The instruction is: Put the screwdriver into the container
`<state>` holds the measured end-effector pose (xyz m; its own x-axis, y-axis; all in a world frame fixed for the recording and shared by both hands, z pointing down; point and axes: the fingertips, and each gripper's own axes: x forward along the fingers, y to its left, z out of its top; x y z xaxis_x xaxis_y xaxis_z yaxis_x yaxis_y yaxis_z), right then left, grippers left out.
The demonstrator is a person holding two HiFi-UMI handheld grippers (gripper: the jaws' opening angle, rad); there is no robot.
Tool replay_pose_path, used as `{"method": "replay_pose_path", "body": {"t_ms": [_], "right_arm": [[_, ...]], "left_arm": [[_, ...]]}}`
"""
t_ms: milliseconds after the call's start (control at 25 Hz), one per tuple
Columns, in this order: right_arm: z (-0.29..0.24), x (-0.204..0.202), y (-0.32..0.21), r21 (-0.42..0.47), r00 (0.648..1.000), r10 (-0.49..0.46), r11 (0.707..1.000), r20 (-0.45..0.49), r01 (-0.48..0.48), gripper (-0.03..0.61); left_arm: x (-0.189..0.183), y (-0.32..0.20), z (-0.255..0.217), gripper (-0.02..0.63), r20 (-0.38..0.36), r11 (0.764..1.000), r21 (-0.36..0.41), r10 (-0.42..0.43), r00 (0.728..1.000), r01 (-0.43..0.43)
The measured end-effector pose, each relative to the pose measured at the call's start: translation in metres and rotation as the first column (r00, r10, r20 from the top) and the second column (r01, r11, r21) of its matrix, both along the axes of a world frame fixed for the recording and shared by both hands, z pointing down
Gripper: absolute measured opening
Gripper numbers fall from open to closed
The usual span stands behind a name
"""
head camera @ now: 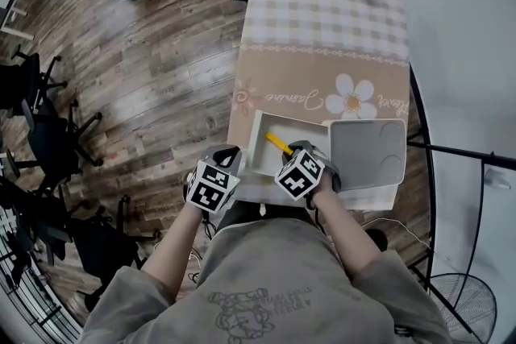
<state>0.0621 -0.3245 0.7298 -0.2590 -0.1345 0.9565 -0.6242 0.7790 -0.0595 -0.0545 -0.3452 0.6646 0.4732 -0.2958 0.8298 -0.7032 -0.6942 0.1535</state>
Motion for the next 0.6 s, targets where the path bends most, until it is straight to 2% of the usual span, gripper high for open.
{"method": "replay_pose_path", "body": {"t_ms": [320,480,600], "right_arm": [[-0.01,0.0,-0.003,0.02,0.998,0.062,0.998,0.024,-0.062,0.147],[-0.04,0.0,-0.016,0.067,0.986,0.129,0.988,0.1,-0.137,0.125],[-0.072,0.001,-0.031,0.123,0.966,0.184,0.97,0.18,-0.208,0.104]], "left_arm": [[-0.012,-0.008,-0.012,0.001,-0.026,0.999,0.045,-0.015,1.0,0.016],[-0.015,-0.014,-0.029,0.0,-0.038,0.997,0.08,-0.021,0.999,0.024],[-0.017,-0.021,-0.048,0.001,-0.06,0.992,0.124,-0.028,0.998,0.035]]}}
